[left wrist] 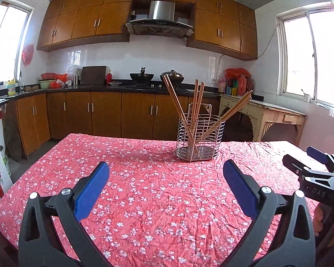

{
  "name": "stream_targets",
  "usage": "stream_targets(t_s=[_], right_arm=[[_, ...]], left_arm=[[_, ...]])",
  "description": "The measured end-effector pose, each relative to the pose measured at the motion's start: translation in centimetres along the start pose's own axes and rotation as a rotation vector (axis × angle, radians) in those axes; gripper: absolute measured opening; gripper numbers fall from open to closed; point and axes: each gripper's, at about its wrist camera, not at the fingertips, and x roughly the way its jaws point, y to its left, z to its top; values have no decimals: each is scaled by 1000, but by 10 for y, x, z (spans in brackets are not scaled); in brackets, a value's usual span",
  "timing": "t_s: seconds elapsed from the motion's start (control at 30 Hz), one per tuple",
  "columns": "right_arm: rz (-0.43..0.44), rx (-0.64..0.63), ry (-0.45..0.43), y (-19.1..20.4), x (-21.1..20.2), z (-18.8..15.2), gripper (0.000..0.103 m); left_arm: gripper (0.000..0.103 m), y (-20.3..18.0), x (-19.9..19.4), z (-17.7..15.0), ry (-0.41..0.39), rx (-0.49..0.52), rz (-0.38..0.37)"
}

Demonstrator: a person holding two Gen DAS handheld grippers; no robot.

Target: Organize utensils

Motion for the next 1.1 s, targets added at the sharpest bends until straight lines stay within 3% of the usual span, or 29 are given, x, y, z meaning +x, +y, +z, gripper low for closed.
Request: stream_targets(t_s=[0.33,1.1], right_arm=[[-2,13,-100,4,-35,16,99],[-7,-5,-162,9,-47,10,99]], left_arm=[[101,-8,-25,13,-64,61,36],[101,-14,-33,9,-108,61,70]])
